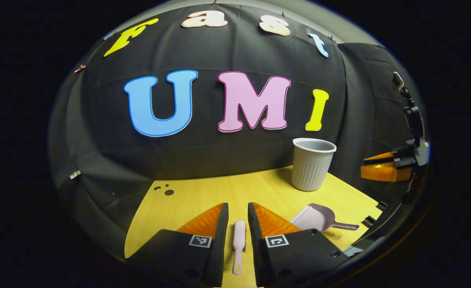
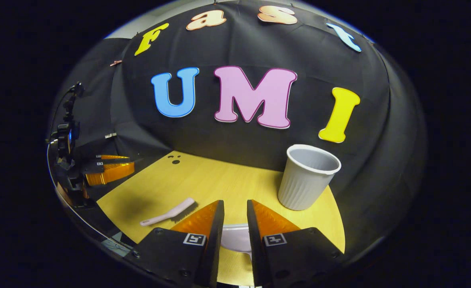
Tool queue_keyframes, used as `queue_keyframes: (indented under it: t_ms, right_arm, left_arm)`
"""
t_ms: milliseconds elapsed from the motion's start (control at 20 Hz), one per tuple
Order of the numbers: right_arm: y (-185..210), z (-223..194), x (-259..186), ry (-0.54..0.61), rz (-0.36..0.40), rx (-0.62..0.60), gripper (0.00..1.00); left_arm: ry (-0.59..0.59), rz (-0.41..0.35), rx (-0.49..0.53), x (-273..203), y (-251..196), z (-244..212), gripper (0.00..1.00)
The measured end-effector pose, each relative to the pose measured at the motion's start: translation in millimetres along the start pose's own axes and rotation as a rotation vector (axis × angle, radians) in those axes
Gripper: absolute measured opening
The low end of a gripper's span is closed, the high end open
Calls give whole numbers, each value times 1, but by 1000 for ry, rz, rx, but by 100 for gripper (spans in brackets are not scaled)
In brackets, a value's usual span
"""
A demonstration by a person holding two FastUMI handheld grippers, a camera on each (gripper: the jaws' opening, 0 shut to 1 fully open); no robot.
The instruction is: Pick up the small broom and dustpan from the desktop, sweep the trash into the dustpan with the broom, and then empty the trash into the garbage bin.
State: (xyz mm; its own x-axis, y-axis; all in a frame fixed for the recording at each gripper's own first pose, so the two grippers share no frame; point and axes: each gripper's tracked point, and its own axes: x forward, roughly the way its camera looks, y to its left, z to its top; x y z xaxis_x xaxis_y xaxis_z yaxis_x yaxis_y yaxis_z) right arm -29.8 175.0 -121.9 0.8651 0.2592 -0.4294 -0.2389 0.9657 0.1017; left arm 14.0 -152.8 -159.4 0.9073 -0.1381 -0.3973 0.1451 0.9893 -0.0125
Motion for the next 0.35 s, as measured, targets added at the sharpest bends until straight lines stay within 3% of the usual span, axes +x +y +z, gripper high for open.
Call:
queue_keyframes:
  t_ms: [350]
  right_arm:
    - [-11,40,-21,-95,-8,-18,36]
  left_arm:
    - [17,33,-9,-4,-6,2,34]
